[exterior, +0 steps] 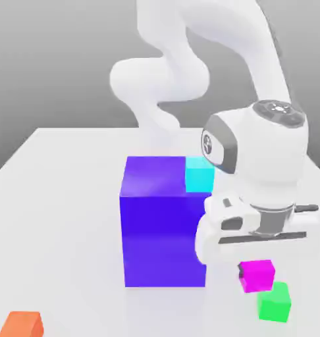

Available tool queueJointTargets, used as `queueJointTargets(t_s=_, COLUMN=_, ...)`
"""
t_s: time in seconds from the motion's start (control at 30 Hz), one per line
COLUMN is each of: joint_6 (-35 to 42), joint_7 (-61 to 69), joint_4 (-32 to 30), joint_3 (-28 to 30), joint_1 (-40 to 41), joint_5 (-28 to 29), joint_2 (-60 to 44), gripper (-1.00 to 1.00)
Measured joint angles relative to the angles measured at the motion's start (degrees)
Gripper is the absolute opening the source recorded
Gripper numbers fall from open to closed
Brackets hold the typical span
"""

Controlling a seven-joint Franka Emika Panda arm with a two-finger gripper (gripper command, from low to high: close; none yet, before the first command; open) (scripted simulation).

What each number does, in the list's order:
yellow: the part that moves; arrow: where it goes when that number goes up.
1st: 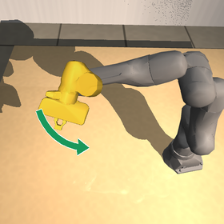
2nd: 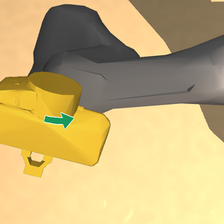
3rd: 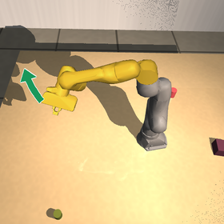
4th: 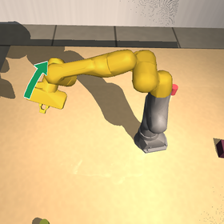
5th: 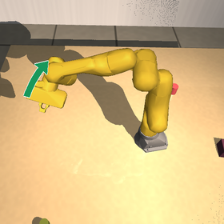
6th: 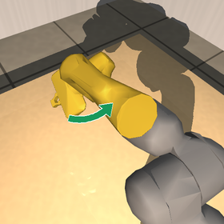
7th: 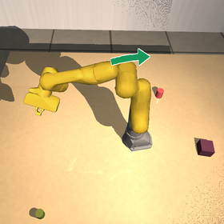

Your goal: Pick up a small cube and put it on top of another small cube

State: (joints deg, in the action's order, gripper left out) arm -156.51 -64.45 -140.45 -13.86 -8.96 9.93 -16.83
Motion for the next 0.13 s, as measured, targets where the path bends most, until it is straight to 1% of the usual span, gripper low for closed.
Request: queueJointTargets(t_s=0.13, joint_6=0.00, joint_7=0.00, joint_4=0.00, joint_3=0.00, joint_1=0.00, joint_5=0.00, joint_2=0.00, gripper=1.00)
